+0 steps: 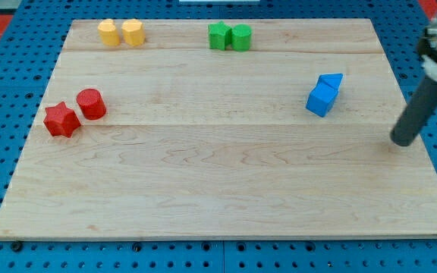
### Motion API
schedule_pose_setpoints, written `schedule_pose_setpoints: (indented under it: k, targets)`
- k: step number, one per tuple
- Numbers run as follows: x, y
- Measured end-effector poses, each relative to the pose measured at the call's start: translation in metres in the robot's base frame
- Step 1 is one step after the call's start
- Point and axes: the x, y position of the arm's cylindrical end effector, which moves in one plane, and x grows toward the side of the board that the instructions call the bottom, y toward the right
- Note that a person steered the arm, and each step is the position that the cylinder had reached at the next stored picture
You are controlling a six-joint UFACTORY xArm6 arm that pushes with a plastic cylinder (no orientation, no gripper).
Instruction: Move the blue cube away from the blue triangle
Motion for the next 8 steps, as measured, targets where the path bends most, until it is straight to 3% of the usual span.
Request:
schedule_pose_setpoints:
  k: [1,2,3,5,6,7,8]
  targets:
    - [0.0,0.015]
    - [-0.03,0.021]
    - [-0.085,-0.015]
    - [-0.074,-0.166]
    - [-0.077,-0.163]
    - [-0.074,-0.244]
    - [-0.079,-0.271]
